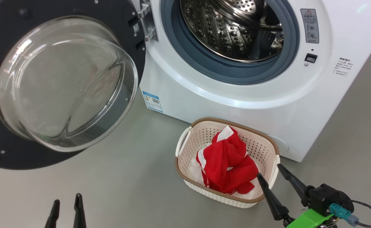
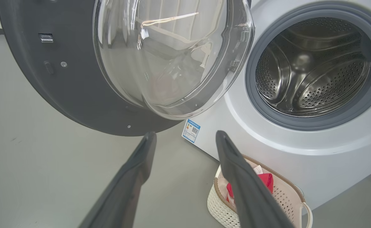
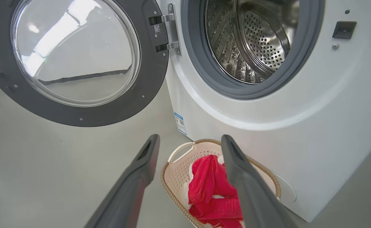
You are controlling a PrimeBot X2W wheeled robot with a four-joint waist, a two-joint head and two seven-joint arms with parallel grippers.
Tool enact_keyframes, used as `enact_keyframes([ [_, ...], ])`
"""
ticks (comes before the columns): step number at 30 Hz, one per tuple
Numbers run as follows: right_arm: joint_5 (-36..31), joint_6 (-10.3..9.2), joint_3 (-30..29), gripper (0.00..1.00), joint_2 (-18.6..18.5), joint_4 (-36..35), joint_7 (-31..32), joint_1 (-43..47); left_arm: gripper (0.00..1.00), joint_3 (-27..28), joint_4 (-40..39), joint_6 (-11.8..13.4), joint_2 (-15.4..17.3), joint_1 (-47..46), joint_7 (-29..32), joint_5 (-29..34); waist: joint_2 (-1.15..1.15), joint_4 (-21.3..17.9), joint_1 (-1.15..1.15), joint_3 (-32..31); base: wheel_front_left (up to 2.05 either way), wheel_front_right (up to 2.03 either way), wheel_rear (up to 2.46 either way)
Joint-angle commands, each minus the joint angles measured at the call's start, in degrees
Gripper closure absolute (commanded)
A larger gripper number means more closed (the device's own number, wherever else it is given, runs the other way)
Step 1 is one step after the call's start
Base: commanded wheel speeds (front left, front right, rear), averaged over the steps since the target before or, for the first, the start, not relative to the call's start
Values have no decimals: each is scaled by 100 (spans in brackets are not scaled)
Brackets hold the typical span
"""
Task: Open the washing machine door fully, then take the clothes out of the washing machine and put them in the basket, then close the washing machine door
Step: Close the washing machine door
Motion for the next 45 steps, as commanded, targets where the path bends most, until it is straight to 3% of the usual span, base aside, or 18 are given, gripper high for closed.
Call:
enact_keyframes([
  [1, 39, 36, 142, 0, -55, -94, -37, -188, 0, 201, -169, 60, 51, 10, -28, -36, 0, 0, 0, -3, 0, 0, 0],
  [5, 72, 36, 194, 0, -56, -57, -37, -231, 0, 201, -231, 80, 51, 24, -28, -58, 0, -5, 0, -5, 0, 0, 0],
  [8, 91, 36, 170, 0, -44, -51, -37, -216, 78, 223, -302, 63, 51, -29, -28, -65, 0, -12, 0, -1, 0, 0, 0],
  [9, 92, 36, 144, 0, -36, -54, -37, -203, 100, 259, -336, 45, 51, -63, -28, -109, 0, -15, 0, -3, 0, 0, 0],
  [14, 58, 36, 12, 0, 44, -116, -37, -77, 100, 638, -822, -119, 51, -424, -28, -14, 0, -40, 0, -22, 0, 0, 0],
  [19, 6, 36, -111, 0, 130, -184, -37, 57, 100, 1341, -1612, -304, 133, -1225, -28, 517, 0, -61, 0, -24, 0, 0, 0],
  [24, -46, 36, -241, 0, 206, -248, -37, 154, 100, 1914, -1815, -347, 794, -2283, -28, 403, 0, -86, 0, -13, 0, 0, 0],
  [25, -46, 36, -241, 0, 206, -248, -37, 154, 100, 1914, -1815, -347, 794, -2283, -28, 403, 0, -86, 0, -13, 0, 0, 0],
  [27, -74, 36, -306, 0, 241, -283, -37, 187, 100, 2022, -1695, -349, 1168, -2730, -28, 185, 0, -93, 0, 3, 0, 0, 0],
  [33, -154, 36, -433, 0, 310, -362, -37, 200, 100, 2283, -723, -350, 2127, -3837, -28, -520, 0, -158, 0, 151, 0, 0, 0],
  [40, -220, 36, -516, 0, 370, -372, -37, 126, 100, 2131, 1710, -351, 2955, -4745, 54, -1589, 0, -180, 0, 340, 0, 0, 0],
  [45, -255, 36, -491, 0, 412, -370, -37, 41, 100, 1793, 3356, -351, 3463, -5231, 1184, -2390, 0, -231, 0, 463, 0, 0, 0],
])
